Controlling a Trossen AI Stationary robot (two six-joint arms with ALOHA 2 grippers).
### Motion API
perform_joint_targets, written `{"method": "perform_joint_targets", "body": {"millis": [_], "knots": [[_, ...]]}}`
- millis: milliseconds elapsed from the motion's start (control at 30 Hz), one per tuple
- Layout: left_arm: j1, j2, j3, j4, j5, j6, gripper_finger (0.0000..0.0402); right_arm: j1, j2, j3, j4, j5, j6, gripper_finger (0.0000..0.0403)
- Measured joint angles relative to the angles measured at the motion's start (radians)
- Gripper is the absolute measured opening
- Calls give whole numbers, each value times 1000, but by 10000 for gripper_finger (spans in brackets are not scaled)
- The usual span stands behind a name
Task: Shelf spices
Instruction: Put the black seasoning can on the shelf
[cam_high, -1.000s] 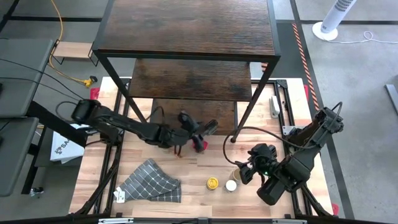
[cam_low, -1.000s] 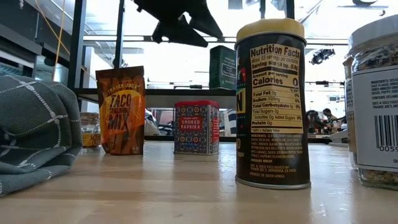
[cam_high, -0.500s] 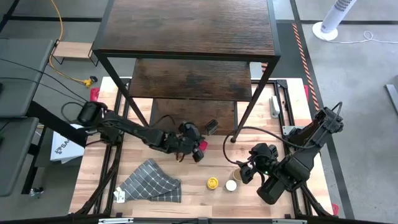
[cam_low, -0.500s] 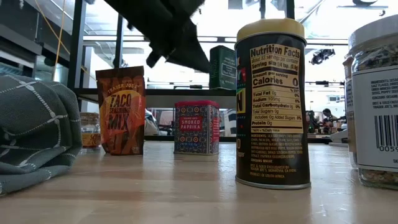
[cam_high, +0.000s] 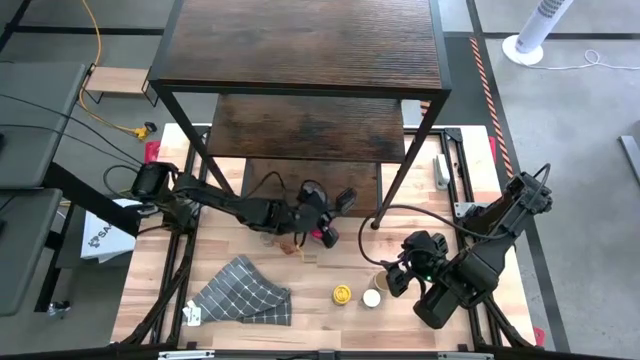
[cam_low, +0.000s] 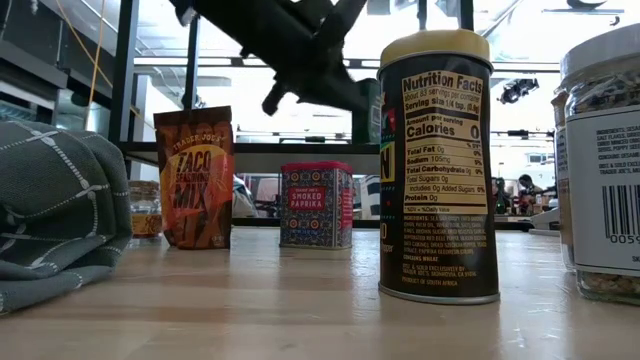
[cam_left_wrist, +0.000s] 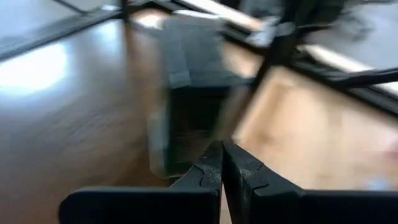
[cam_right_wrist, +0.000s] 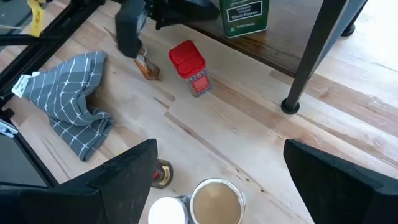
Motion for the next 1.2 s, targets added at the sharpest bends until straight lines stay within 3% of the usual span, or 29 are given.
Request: {"method": "perform_joint_targets", "body": {"millis": [67,133,367,667,800,1000,1200], "knots": [[-7,-11,1,20,65,6,0,0,0,0,-1,-1,-15,346],[-26,-44,9,-31,60,27,0,0,0,0,-3,-8,-21,346],[-38,-153,15,-223,-182,121,0,2,0,0,-15,-30,-21,346],[100,-58,11,-168,-44,86,0,2,0,0,-15,-41,-15,346],[85,-41,11,-196,20,46,0,2,0,0,-21,-43,-22,346],[70,1,12,-42,-7,22,0,-1,0,0,-33,-28,-18,346],[56,61,12,86,55,-77,0,0,0,0,-35,-28,-18,346]]}}
